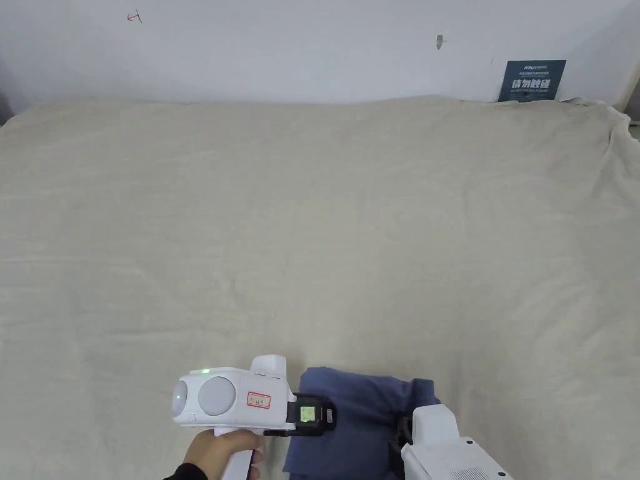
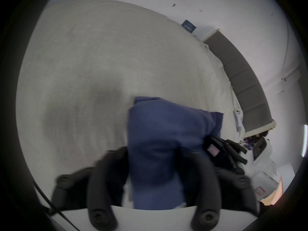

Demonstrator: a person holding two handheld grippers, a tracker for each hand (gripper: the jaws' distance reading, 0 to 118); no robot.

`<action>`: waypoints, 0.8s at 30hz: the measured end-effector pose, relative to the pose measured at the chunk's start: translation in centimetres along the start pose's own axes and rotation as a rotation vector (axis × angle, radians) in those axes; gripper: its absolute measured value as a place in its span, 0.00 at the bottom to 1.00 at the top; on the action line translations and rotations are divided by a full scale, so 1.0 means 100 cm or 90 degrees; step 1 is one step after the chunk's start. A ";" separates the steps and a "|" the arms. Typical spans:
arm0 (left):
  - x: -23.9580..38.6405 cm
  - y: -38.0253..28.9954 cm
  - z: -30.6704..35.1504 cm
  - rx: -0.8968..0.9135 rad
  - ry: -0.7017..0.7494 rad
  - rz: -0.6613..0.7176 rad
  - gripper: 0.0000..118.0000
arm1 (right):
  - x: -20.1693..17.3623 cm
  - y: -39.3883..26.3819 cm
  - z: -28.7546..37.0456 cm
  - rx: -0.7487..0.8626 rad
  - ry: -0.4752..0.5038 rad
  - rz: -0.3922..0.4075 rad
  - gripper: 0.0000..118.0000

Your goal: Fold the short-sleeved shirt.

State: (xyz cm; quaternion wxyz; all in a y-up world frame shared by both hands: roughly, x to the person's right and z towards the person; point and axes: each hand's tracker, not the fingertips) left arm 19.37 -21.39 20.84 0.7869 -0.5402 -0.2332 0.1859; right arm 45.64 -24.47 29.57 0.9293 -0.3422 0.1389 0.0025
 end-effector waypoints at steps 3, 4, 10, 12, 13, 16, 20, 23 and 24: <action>0.002 0.000 -0.004 0.001 0.012 0.008 0.26 | 0.002 0.005 0.002 -0.007 0.002 0.007 0.00; 0.002 0.000 -0.004 0.003 0.006 0.007 0.20 | 0.003 0.008 0.003 -0.007 0.005 0.006 0.00; 0.008 0.002 0.013 0.020 0.002 -0.012 0.15 | 0.010 0.026 0.015 0.016 -0.001 -0.001 0.00; 0.004 0.006 0.022 0.030 -0.006 -0.011 0.15 | 0.011 0.034 0.022 0.031 -0.005 0.001 0.00; 0.002 0.009 0.028 0.035 -0.007 -0.011 0.14 | 0.011 0.041 0.026 0.043 -0.006 0.004 0.00; -0.010 0.019 0.049 0.050 0.016 -0.029 0.14 | 0.011 0.059 0.036 0.074 -0.006 0.012 0.00; -0.050 0.034 0.099 0.080 0.079 -0.022 0.14 | 0.006 0.087 0.050 0.119 0.002 0.020 0.00; -0.090 0.045 0.143 0.103 0.143 -0.007 0.14 | -0.002 0.106 0.056 0.148 0.010 0.031 0.00; -0.106 0.049 0.160 0.109 0.164 0.004 0.14 | -0.005 0.113 0.058 0.157 0.013 0.035 0.00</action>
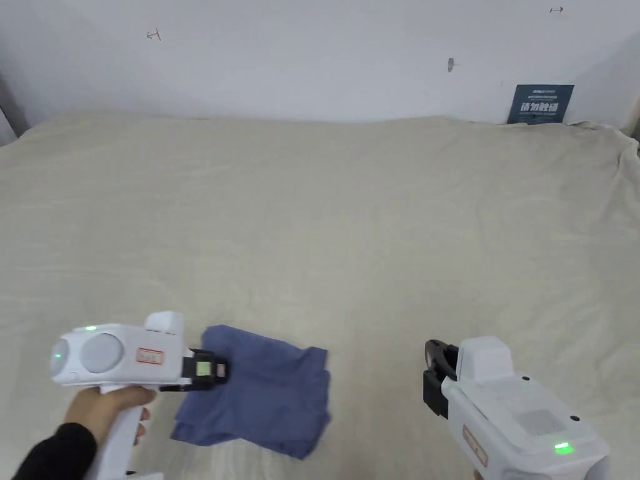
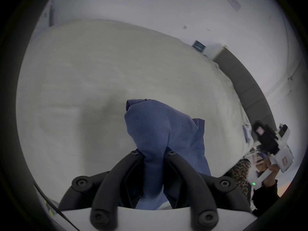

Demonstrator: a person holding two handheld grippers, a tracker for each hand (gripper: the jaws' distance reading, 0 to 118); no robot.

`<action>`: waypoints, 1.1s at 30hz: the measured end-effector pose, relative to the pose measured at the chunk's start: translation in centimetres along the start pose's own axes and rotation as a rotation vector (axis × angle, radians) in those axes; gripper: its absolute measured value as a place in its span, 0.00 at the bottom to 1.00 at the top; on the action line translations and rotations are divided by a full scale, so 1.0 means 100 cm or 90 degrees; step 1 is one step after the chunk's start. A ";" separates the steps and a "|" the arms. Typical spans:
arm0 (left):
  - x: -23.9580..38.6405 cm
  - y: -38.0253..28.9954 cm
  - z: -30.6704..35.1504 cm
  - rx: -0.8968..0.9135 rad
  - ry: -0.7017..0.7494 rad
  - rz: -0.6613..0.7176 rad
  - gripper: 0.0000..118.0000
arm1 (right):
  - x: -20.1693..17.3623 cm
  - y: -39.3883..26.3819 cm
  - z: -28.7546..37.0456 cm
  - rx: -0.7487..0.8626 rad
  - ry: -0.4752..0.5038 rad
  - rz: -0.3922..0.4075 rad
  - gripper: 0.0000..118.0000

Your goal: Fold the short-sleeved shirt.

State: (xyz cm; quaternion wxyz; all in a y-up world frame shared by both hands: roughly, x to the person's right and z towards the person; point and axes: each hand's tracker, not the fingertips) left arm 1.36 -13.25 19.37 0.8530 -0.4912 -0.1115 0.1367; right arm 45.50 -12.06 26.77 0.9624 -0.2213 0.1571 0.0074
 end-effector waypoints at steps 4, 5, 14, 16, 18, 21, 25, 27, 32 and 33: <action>-0.061 0.017 0.043 0.021 0.093 0.014 0.14 | -0.013 0.021 -0.002 0.024 0.015 0.010 0.00; -0.078 0.022 0.055 0.022 0.119 0.024 0.14 | -0.016 0.026 -0.003 0.030 0.020 0.013 0.00; -0.160 0.031 0.100 0.020 0.254 0.082 0.14 | -0.035 0.041 -0.013 0.046 0.043 0.022 0.00; -0.166 0.030 0.090 0.015 0.256 0.100 0.14 | -0.036 0.040 -0.014 0.043 0.043 0.023 0.00; -0.165 0.028 0.080 0.004 0.278 0.107 0.15 | -0.035 0.039 -0.016 0.036 0.042 0.025 0.00; -0.165 0.028 0.066 -0.017 0.317 0.110 0.16 | -0.032 0.036 -0.016 0.030 0.038 0.024 0.00; -0.165 0.028 0.056 -0.027 0.363 0.119 0.64 | -0.025 0.035 -0.011 0.026 0.029 0.021 0.00; -0.162 0.028 0.055 -0.021 0.378 0.118 0.85 | -0.020 0.038 -0.006 0.027 0.024 0.016 0.00; -0.112 0.035 0.091 0.191 0.335 0.066 0.90 | -0.008 0.053 0.013 0.050 0.002 0.017 0.00; -0.095 0.036 0.101 0.237 0.331 0.041 0.90 | -0.008 0.058 0.020 0.057 -0.004 0.016 0.00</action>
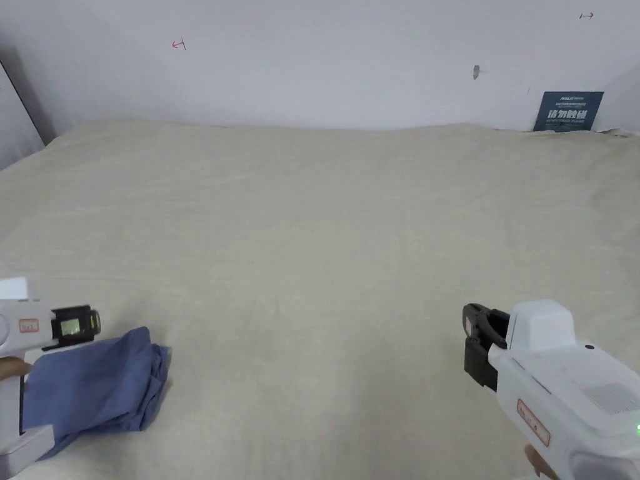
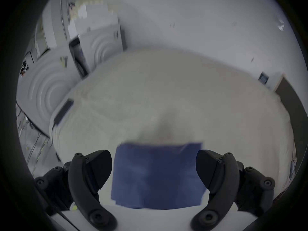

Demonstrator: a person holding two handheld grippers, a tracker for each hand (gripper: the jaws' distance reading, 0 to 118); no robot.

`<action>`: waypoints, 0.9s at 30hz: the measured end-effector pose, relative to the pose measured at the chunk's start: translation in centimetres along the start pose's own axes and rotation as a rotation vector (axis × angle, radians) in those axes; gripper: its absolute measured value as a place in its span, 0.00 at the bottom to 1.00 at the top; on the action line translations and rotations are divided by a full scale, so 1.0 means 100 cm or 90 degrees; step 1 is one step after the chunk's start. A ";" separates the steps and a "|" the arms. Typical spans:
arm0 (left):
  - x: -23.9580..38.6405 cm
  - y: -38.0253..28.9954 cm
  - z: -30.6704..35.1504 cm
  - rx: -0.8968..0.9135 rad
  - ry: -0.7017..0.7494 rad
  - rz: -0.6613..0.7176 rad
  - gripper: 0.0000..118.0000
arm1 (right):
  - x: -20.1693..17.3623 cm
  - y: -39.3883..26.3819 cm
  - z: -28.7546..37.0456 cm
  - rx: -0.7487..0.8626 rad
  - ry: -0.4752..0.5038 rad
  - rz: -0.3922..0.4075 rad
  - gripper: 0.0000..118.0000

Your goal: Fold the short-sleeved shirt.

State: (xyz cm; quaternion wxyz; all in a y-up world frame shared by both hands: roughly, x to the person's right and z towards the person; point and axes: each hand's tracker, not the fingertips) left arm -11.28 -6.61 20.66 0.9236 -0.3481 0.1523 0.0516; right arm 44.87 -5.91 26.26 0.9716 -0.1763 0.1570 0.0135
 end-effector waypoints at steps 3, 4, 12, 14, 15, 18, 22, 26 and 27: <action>0.031 0.013 0.042 0.123 -0.008 -0.015 0.91 | 0.006 0.015 0.015 0.022 -0.014 -0.001 0.00; 0.041 0.017 0.056 0.150 -0.013 -0.024 0.91 | 0.008 0.020 0.021 0.031 -0.020 0.000 0.00; 0.133 0.022 0.155 0.344 -0.054 -0.067 0.89 | 0.032 0.059 0.062 0.100 -0.076 0.019 0.00; 0.153 0.015 0.168 0.381 -0.053 -0.079 0.88 | 0.036 0.065 0.072 0.116 -0.087 0.022 0.00; 0.164 0.011 0.175 0.402 -0.056 -0.081 0.87 | 0.039 0.068 0.077 0.125 -0.095 0.023 0.00; 0.191 -0.005 0.189 0.449 -0.077 -0.066 0.87 | 0.048 0.071 0.086 0.142 -0.106 0.023 0.00; 0.222 -0.029 0.194 0.496 -0.078 -0.073 0.82 | 0.056 0.070 0.095 0.158 -0.125 0.024 0.00; 0.246 -0.053 0.197 0.531 -0.106 -0.088 0.50 | 0.062 0.065 0.102 0.171 -0.141 0.018 0.00; 0.251 -0.059 0.197 0.533 -0.114 -0.088 0.34 | 0.063 0.064 0.103 0.172 -0.145 0.017 0.00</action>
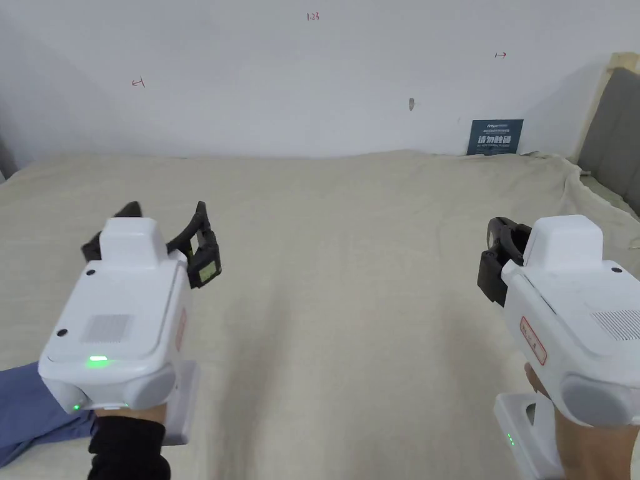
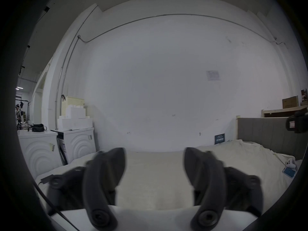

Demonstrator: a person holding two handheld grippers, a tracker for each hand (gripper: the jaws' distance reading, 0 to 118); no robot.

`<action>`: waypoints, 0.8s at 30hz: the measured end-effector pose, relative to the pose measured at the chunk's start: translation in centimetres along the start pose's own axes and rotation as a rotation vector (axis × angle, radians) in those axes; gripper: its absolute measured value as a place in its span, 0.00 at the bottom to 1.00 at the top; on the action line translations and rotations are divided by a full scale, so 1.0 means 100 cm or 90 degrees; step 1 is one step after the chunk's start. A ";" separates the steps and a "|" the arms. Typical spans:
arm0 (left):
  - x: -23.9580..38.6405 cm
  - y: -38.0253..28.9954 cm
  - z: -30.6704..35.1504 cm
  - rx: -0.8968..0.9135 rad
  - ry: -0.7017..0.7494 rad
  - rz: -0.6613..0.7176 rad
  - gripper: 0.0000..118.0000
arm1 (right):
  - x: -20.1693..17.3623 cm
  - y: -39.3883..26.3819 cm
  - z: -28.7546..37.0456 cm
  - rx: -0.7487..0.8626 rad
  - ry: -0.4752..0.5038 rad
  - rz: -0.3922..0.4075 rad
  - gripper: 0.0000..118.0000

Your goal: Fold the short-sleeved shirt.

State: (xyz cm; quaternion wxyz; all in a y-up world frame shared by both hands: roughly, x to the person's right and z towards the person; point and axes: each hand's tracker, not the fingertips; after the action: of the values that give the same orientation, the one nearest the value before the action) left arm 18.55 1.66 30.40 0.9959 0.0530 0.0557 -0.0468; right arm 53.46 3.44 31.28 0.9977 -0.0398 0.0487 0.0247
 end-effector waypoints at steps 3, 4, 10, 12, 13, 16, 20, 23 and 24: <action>0.014 -0.006 0.003 -0.014 -0.018 -0.003 0.03 | 0.003 -0.003 0.002 0.000 -0.008 -0.003 0.00; 0.017 -0.008 0.003 -0.019 -0.028 0.002 0.01 | 0.005 -0.004 0.003 0.001 -0.011 -0.005 0.00; 0.028 -0.013 0.003 -0.022 -0.037 0.015 0.00 | 0.010 -0.008 0.004 0.003 -0.023 -0.013 0.00; 0.030 -0.012 0.003 -0.023 -0.044 0.016 0.00 | 0.012 -0.009 0.004 0.002 -0.024 -0.014 0.00; 0.030 -0.013 0.003 -0.025 -0.046 0.013 0.00 | 0.012 -0.009 0.004 0.001 -0.025 -0.016 0.00; 0.032 -0.013 0.003 -0.025 -0.047 0.017 0.00 | 0.013 -0.010 0.004 0.002 -0.027 -0.016 0.00; 0.033 -0.014 0.002 -0.028 -0.051 0.018 0.00 | 0.013 -0.009 0.004 0.002 -0.025 -0.014 0.00; 0.033 -0.014 0.003 -0.028 -0.055 0.019 0.00 | 0.012 -0.008 0.005 0.004 -0.025 -0.013 0.00; 0.033 -0.014 0.003 -0.026 -0.056 0.020 0.00 | 0.012 -0.008 0.005 0.004 -0.025 -0.014 0.00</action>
State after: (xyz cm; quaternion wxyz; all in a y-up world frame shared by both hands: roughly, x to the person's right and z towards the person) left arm 21.74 -0.07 30.18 0.9989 0.0316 0.0121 -0.0320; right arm 54.75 2.72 31.71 0.9988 -0.0370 0.0289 0.0147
